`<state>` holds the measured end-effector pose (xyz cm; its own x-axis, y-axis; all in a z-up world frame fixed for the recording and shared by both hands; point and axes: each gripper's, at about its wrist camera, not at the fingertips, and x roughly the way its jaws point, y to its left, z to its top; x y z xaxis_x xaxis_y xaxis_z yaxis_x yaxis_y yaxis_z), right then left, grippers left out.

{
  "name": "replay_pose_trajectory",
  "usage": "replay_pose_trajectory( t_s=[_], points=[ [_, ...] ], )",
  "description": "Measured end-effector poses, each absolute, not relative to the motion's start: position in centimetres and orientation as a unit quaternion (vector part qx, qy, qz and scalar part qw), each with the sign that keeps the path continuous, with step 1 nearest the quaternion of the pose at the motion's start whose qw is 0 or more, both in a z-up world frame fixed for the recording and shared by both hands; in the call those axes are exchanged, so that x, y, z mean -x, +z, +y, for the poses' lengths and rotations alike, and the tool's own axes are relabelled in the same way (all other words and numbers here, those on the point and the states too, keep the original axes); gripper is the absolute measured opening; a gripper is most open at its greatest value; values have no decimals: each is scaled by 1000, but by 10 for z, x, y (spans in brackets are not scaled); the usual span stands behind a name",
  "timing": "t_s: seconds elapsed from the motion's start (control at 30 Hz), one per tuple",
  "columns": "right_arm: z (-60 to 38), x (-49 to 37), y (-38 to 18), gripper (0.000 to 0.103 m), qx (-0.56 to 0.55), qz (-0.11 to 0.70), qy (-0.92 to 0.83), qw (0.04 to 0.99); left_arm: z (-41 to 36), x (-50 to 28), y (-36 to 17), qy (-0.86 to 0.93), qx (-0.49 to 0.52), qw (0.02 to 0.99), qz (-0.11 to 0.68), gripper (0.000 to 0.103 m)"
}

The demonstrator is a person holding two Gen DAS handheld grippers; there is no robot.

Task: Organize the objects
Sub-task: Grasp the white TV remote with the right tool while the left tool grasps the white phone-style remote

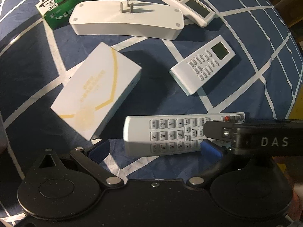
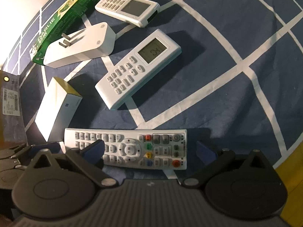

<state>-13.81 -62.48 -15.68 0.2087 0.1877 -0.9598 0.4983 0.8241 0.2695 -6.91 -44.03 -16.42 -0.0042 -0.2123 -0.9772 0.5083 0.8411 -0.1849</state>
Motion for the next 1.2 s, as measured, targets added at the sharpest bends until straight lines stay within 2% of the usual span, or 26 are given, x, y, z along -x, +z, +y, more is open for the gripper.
replay_pose_trajectory(
  t_s=[0.17,0.3,0.43,0.63,1.2],
  points=[
    [-625,135,-161,100,-275,623,-101,725,-445,69,-168,-264,-111,692,662,101],
    [-624,133,-164,98,-274,626,-98,723,-448,68,-174,-268,-109,688,666,95],
    [-623,131,-165,94,-266,627,-97,725,-448,67,-177,-265,-114,686,668,93],
    [-621,130,-163,90,-257,627,-103,728,-450,67,-179,-262,-116,684,671,93],
    [-609,125,-139,90,-257,603,-93,749,-438,65,-144,-253,-121,709,647,93]
  ],
)
